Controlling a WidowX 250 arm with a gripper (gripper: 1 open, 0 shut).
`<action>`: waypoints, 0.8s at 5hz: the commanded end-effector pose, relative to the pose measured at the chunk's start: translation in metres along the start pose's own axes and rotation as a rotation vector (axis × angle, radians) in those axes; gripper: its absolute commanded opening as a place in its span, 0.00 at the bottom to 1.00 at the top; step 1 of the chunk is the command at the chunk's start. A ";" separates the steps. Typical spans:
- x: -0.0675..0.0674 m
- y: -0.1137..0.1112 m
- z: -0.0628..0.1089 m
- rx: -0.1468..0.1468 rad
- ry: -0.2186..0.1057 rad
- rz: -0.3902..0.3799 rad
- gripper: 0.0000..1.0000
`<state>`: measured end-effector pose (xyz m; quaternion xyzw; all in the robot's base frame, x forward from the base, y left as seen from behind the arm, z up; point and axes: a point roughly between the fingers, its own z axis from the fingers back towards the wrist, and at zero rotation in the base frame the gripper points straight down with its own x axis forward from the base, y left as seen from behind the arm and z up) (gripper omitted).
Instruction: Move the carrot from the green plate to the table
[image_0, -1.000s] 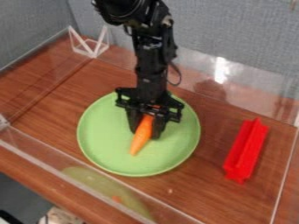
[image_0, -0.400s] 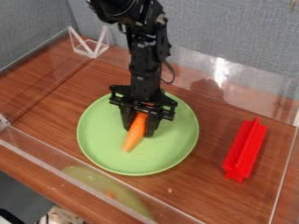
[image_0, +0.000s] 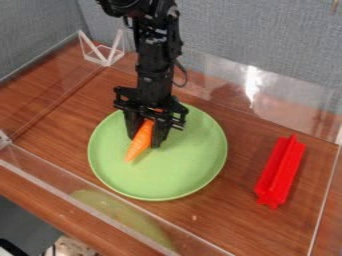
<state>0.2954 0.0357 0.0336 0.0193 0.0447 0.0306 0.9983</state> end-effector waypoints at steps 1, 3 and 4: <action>0.004 0.002 0.030 0.019 -0.051 0.038 0.00; -0.009 -0.016 0.088 0.058 -0.108 0.089 0.00; -0.025 -0.055 0.109 0.057 -0.130 0.029 0.00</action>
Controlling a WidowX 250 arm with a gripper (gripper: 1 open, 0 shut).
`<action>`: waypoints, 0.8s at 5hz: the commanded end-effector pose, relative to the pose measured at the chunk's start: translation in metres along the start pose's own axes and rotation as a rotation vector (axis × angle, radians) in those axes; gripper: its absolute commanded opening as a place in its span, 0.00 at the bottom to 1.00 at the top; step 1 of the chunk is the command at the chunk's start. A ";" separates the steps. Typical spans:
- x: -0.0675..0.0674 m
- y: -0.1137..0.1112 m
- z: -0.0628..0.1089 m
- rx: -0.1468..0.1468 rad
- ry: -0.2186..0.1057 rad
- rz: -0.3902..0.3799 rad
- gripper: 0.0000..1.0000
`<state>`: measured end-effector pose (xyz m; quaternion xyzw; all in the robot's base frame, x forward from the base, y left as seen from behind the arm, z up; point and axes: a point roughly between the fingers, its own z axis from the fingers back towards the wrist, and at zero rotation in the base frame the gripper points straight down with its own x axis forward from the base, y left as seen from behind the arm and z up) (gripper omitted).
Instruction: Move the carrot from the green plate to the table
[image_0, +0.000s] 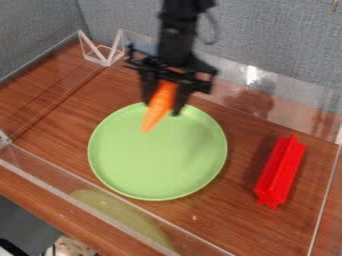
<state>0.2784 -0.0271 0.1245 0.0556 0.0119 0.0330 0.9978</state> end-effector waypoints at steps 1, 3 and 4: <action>-0.010 -0.046 0.015 -0.036 -0.066 -0.073 0.00; -0.050 -0.113 -0.014 -0.080 -0.068 -0.138 0.00; -0.065 -0.125 -0.028 -0.095 -0.073 -0.178 0.00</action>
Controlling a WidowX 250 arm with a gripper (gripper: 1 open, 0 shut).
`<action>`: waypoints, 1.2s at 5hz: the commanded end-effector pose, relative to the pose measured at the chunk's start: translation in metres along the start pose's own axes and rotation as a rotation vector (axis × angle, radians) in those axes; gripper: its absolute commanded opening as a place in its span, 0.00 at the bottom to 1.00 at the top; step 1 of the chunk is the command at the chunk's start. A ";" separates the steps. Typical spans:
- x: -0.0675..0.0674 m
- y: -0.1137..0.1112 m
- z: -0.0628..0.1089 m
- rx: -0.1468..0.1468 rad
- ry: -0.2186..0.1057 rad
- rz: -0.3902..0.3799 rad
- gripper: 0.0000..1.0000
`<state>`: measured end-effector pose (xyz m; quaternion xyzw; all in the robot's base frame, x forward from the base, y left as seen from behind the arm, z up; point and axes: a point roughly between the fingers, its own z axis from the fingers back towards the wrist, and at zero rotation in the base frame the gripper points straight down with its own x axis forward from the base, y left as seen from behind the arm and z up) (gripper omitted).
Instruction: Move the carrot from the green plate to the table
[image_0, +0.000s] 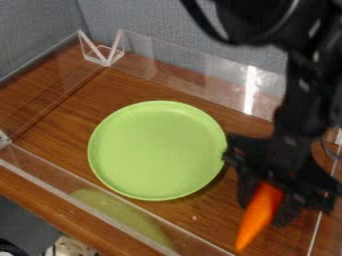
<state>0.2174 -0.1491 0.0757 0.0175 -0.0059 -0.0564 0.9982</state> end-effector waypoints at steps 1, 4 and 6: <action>-0.004 -0.007 0.001 -0.018 -0.042 -0.034 0.00; 0.012 0.027 -0.015 0.002 -0.113 -0.071 0.00; 0.030 -0.005 -0.032 0.005 -0.151 -0.219 1.00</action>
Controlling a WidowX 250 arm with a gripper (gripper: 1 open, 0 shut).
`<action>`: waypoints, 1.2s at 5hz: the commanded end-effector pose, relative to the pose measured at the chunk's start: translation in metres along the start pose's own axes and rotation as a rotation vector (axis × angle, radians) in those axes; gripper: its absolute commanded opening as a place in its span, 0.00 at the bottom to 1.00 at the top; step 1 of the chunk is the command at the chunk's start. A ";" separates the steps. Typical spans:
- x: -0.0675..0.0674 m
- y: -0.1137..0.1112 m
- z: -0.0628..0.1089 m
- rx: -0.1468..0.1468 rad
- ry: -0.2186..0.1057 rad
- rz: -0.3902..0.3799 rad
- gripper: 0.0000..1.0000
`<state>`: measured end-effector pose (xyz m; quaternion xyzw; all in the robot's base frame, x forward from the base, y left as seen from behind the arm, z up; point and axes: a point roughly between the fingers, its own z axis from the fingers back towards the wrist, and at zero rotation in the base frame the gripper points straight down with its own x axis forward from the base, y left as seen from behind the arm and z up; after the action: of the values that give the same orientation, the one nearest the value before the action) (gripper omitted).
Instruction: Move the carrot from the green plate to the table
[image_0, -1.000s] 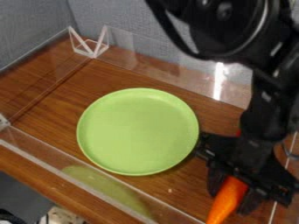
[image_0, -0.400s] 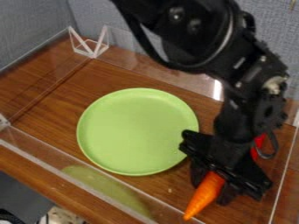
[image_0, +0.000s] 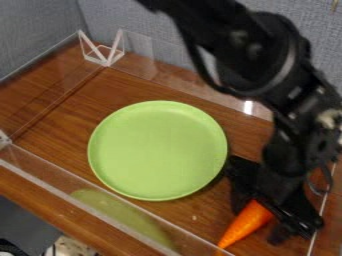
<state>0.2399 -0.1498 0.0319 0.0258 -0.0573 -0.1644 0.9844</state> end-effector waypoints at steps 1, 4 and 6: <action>0.017 -0.003 0.002 -0.023 -0.061 -0.036 1.00; 0.005 0.003 0.023 0.008 -0.039 0.022 0.00; -0.005 0.002 0.022 0.024 -0.047 0.155 1.00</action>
<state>0.2301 -0.1427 0.0376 0.0442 -0.0589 -0.0863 0.9935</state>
